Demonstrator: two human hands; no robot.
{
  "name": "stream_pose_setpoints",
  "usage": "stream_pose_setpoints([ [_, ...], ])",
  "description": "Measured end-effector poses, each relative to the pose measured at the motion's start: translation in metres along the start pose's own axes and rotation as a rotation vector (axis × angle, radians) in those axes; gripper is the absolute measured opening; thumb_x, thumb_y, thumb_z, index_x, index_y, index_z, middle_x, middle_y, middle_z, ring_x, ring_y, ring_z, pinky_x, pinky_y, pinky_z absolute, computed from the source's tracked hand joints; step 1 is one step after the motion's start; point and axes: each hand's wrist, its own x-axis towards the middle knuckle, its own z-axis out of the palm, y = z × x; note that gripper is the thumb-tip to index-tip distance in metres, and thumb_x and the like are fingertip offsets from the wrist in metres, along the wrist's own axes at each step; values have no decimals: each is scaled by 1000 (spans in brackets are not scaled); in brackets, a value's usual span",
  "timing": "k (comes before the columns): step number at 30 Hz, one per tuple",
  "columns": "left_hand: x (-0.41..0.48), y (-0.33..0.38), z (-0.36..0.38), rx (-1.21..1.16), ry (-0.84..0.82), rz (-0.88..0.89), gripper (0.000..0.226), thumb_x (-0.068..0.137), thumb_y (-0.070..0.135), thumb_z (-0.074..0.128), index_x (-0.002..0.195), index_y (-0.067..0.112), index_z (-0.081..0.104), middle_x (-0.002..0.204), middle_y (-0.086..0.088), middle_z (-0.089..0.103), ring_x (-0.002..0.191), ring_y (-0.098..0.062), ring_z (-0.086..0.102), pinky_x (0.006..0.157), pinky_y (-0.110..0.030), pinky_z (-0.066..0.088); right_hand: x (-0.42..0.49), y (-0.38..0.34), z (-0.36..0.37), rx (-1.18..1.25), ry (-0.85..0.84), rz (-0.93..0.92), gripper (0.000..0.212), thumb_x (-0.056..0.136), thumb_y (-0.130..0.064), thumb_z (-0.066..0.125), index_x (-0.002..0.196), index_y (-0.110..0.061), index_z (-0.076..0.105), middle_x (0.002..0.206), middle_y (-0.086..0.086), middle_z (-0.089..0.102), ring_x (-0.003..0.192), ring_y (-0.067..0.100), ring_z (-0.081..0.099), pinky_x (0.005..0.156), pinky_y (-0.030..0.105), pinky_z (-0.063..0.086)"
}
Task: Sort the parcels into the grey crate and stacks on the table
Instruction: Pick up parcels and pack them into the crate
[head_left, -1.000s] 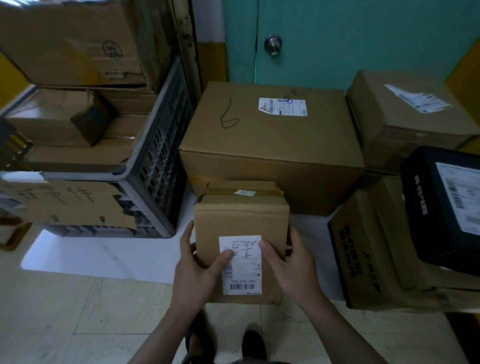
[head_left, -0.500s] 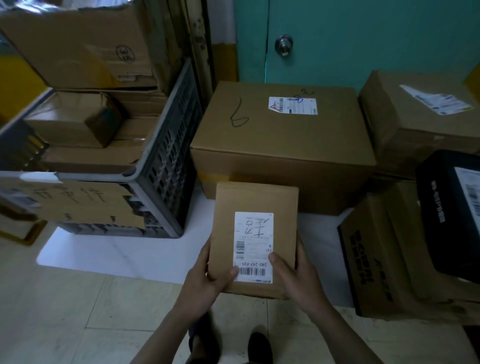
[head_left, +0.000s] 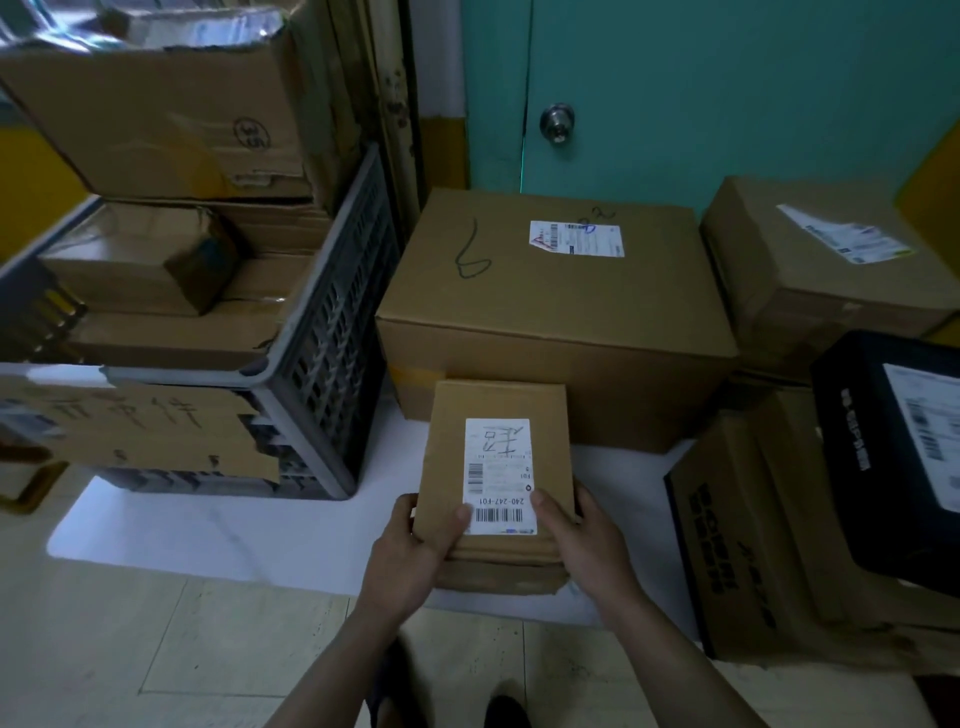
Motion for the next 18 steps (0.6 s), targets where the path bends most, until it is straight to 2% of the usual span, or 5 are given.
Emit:
stream_pose_setpoints([
  [3, -2, -2, 1, -13, 2, -3, 72, 60, 87, 63, 113, 39, 54, 108, 13, 71, 92, -11, 70, 82, -38, 58, -1, 0, -1, -25, -13, 6, 42, 89, -53, 62, 129, -46, 51, 109, -26, 64, 100, -2, 62, 84, 23, 50],
  [8, -2, 1, 2, -29, 22, -18, 79, 52, 90, 59, 112, 38, 56, 103, 12, 72, 88, -12, 70, 73, -33, 56, 3, -2, -1, -57, -25, 37, 41, 88, -58, 59, 126, -50, 45, 102, -30, 61, 93, -6, 60, 72, 17, 47],
  [13, -3, 5, -1, -23, 12, -25, 71, 62, 87, 65, 110, 36, 56, 104, 11, 71, 88, -11, 69, 67, -27, 50, 9, 1, -1, -85, -18, 89, 48, 80, -70, 57, 124, -55, 44, 100, -32, 60, 97, 5, 62, 95, 36, 51],
  [16, -6, 6, 1, -36, 40, -19, 52, 75, 70, 67, 110, 34, 57, 105, 8, 71, 89, -11, 68, 67, -27, 48, 6, -2, -2, -80, -24, 118, 28, 84, -67, 58, 107, -59, 43, 98, -30, 56, 91, 5, 59, 94, 46, 54],
  [18, -6, 6, 2, -44, 51, -21, 49, 77, 67, 68, 112, 34, 58, 107, 8, 71, 92, -12, 67, 68, -28, 48, 6, -2, -2, -71, -26, 127, 30, 85, -66, 58, 109, -58, 42, 98, -28, 56, 90, 6, 58, 93, 49, 55],
])
